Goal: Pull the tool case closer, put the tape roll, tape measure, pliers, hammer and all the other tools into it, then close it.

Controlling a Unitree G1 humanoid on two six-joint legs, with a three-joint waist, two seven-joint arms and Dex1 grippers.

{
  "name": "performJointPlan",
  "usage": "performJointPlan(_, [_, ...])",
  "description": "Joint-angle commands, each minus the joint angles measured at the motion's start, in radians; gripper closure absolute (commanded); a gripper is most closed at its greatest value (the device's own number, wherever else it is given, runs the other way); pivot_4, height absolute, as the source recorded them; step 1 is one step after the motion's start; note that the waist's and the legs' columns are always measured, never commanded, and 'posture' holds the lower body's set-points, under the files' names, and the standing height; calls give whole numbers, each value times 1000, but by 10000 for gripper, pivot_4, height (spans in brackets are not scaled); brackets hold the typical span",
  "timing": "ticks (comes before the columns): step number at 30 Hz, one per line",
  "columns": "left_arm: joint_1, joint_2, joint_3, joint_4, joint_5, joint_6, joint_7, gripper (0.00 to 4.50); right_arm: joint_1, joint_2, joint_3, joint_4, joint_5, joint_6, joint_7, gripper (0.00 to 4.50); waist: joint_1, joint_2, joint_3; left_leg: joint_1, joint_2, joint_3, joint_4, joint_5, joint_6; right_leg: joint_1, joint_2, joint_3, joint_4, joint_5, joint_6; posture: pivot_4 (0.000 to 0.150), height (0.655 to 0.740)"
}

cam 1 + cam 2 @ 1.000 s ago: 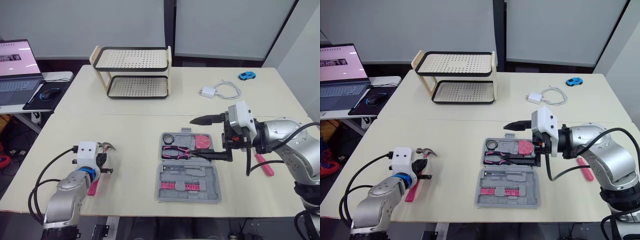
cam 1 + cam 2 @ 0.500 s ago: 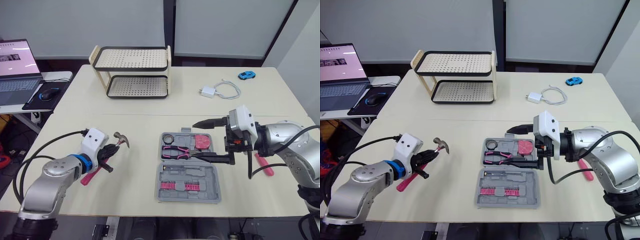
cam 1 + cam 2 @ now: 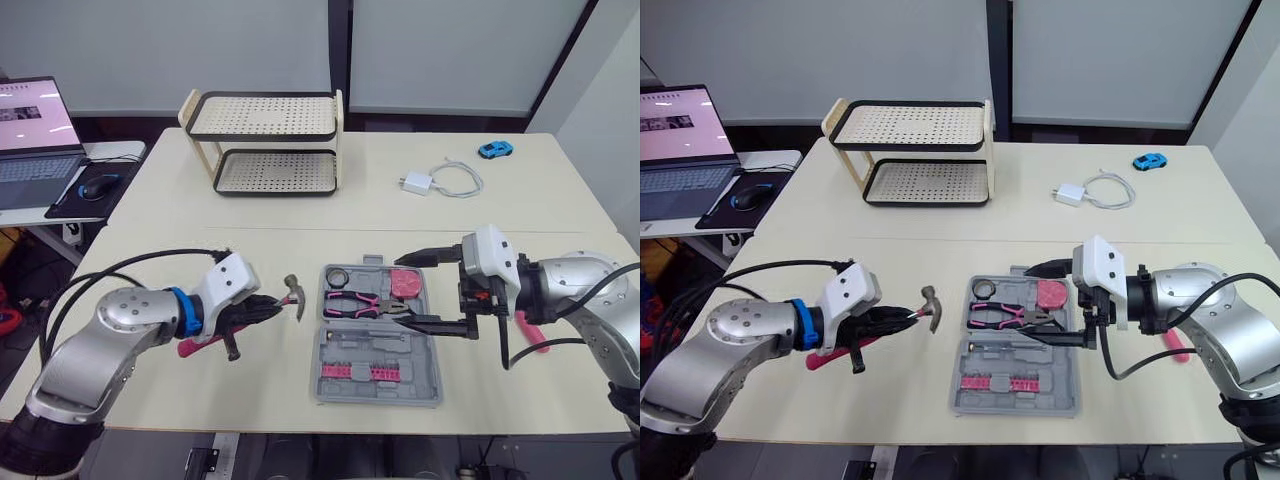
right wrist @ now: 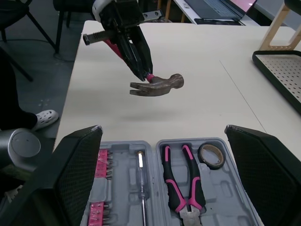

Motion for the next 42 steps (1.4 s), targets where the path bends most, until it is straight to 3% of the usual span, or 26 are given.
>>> performJointPlan(1, [-70,-21,-55,-36,-41,59,-17,44369,20,-23,-32,-35,-3,-20,4,0,0,0,0,0,0,0,0,0,0,0,0,0,0,0,0,1500,7400])
performJointPlan(18, [-306,-314,-506,58,145,118,94,44369,213,-160,-152,-132,-2,52,-12,0,1,-2,1,-1,0,0,2,0,0,1,1,-1,1,0,0,1500,7400])
performJointPlan(26, [-360,-425,-595,134,200,128,115,44369,273,-233,-207,-198,54,172,-27,0,3,-3,2,-1,0,0,3,0,0,1,1,-1,1,0,0,1500,7400])
performJointPlan(42, [-406,-563,-731,275,323,110,147,44369,351,-270,-271,-239,65,223,-46,0,4,-3,2,-1,0,-1,5,0,0,2,1,-1,2,0,0,1500,7400])
